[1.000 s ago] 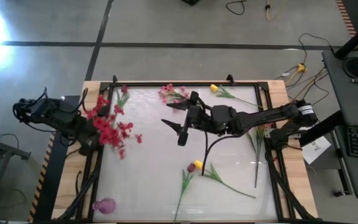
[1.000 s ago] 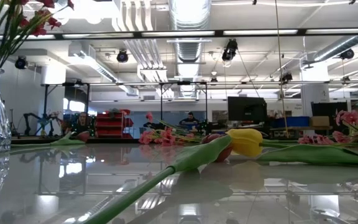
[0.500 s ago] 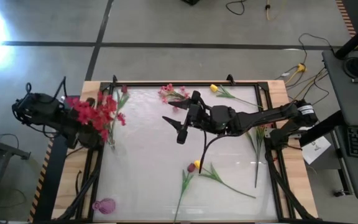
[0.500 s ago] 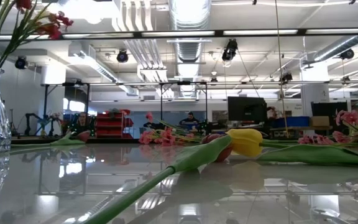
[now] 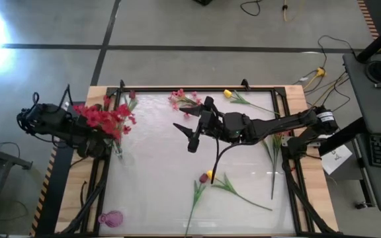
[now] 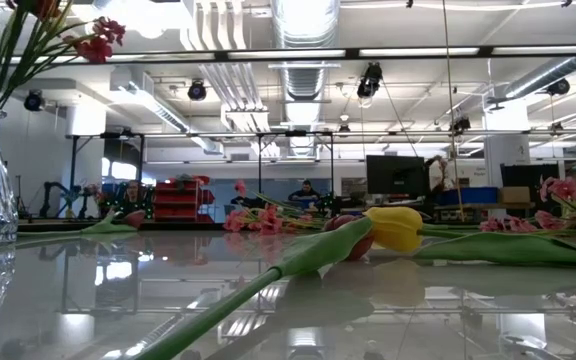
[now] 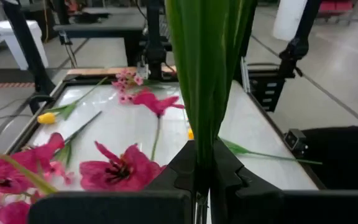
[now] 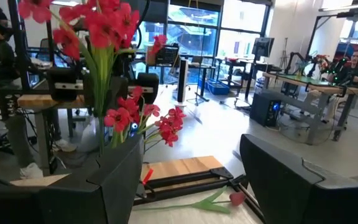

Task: Sort flowers into vase by color
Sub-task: Put the red flower into the transparent vase

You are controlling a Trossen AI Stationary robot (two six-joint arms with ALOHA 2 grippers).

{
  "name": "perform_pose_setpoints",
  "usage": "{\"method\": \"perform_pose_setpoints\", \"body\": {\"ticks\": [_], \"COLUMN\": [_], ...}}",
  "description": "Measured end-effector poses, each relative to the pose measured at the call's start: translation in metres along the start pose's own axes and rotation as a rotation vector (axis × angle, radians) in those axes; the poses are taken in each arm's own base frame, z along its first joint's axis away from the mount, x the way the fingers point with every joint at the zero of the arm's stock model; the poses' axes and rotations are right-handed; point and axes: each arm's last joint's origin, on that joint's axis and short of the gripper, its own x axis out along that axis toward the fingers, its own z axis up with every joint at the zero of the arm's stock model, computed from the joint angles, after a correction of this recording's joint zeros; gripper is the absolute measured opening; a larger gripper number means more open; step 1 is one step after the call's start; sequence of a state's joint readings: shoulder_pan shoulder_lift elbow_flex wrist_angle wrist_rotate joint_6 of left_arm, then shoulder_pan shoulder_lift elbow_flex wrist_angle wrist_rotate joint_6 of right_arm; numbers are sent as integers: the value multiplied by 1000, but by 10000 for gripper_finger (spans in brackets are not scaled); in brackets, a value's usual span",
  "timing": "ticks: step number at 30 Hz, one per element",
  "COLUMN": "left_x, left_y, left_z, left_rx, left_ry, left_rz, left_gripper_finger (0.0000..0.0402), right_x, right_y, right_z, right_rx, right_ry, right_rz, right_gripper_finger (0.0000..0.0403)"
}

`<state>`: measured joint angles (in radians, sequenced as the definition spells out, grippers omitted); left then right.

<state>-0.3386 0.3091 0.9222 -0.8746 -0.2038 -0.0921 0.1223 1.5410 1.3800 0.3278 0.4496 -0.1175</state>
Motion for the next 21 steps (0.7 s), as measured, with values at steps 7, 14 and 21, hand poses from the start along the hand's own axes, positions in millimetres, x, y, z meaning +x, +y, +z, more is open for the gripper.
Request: {"method": "perform_pose_setpoints", "body": {"ticks": [7,14,21], "left_x": [-7,2,5], "left_y": [5,5,6], "left_z": [-13,-32,-44], "left_rx": [-73,-229,-317], "left_ry": [5,-22,-20], "left_rz": [64,74,101], "left_gripper_finger": [0,0,0], "right_x": [0,0,0], "right_y": [0,0,0], "right_z": [-4,-6,-9], "right_rx": [0,20,23], "right_ry": [38,57,91], "right_rz": [-22,-21,-26], "right_gripper_finger": [258,258,258]}}
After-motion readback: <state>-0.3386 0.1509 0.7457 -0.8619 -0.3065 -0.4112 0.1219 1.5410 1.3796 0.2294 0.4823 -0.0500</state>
